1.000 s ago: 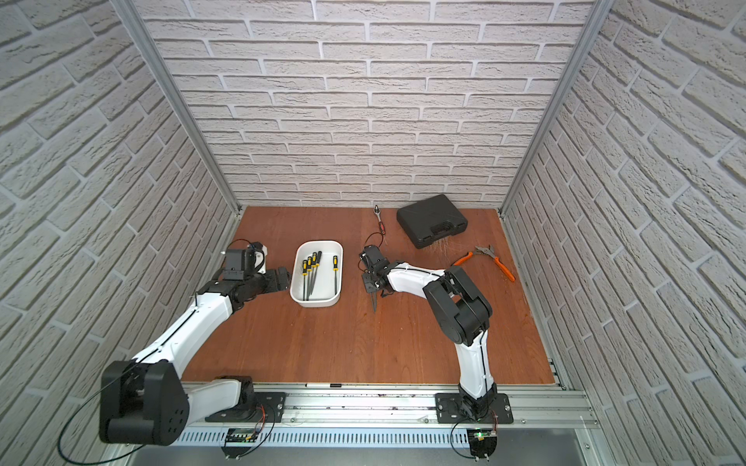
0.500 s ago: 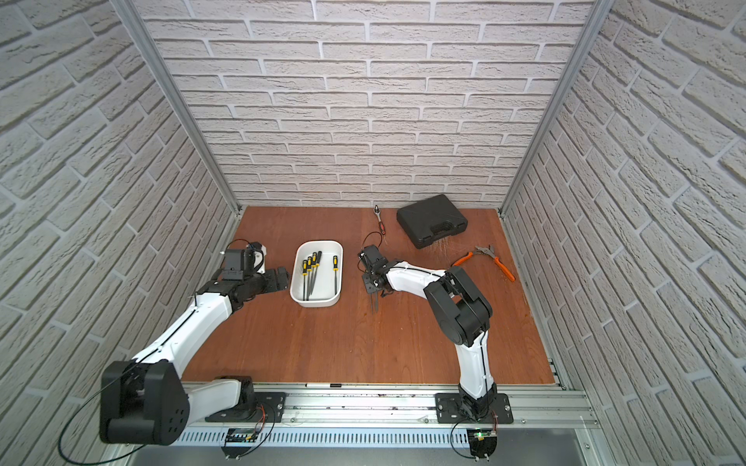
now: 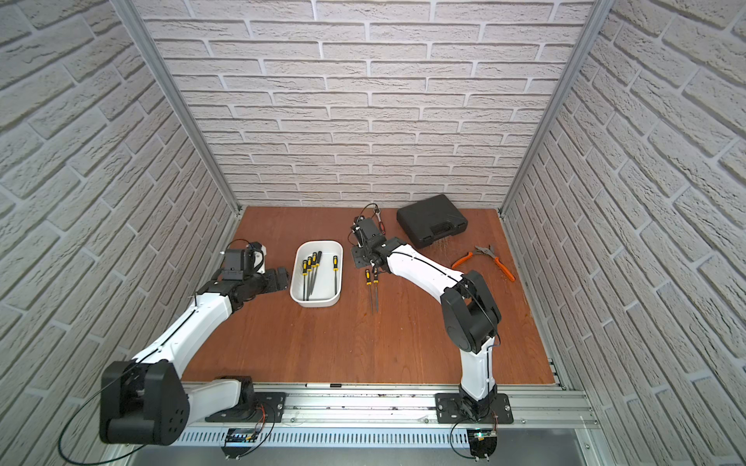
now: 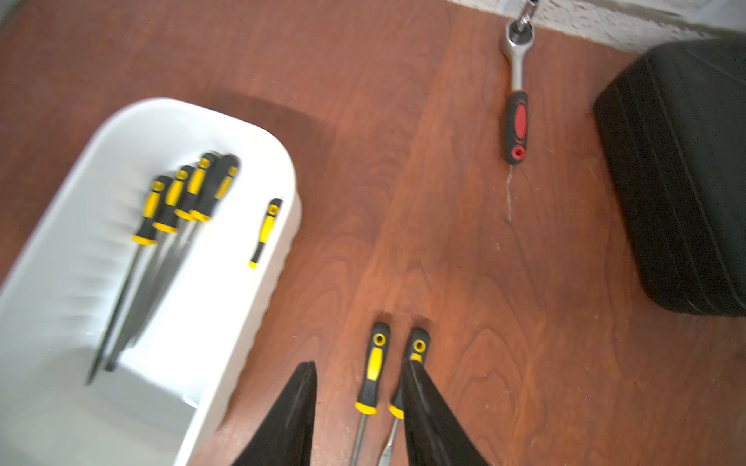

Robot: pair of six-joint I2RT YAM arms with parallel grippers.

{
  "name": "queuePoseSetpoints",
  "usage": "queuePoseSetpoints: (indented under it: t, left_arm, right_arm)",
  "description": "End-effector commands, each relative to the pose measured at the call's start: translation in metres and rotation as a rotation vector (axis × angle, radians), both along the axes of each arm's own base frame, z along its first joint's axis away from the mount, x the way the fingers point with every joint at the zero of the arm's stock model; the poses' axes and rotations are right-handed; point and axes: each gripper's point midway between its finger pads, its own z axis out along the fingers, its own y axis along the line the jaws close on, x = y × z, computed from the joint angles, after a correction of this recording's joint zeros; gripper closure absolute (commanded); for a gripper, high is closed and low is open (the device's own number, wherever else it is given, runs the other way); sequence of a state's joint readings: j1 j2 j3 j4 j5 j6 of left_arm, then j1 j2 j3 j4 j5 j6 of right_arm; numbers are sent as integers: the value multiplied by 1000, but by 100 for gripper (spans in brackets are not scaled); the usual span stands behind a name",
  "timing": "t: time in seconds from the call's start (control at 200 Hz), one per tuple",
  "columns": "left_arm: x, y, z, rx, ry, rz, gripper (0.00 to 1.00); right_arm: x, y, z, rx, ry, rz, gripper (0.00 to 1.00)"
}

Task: Take the file tool out of the storage box
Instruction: Pick up the file tool from the storage box.

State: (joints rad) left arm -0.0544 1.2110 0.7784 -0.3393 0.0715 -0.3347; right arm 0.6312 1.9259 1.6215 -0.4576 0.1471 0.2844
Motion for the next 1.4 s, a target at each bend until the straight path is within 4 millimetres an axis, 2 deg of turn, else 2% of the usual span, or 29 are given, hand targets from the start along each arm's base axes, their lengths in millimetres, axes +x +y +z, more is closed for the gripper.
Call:
queuePoseSetpoints:
  t: [0.0,0.01,0.03,0.175,0.455,0.625,0.825,1.215,1.395]
  left_arm:
    - [4,2,8,-10,-35,12,2]
    - [5,2,9,-10,-38,11,1]
    - [4,2,9,-9,-38,13,2]
    - [3,4,10,-8,-44,17,2]
    - [3,1,14,-25,-67,7,2]
    - [4,-2,18,-42,-90,-5,2]
    - [3,-2,19,-33,-90,-9,2]
    - [1,0,21,-14,-85,-15,2]
    - [1,1,23,-8,-88,-16,1]
  right_arm:
    - [-9,49,24,118,19,76,59]
    - [-10,52,28,129,16,81,60]
    - [-9,60,16,126,44,91,60]
    - [-10,104,4,112,64,152,60]
    - [3,143,-39,81,131,122,60]
    - [17,148,-61,79,141,68,60]
    - [27,159,-76,99,136,56,64]
    - [49,146,-100,50,117,15,69]
    - [50,144,-110,40,127,13,69]
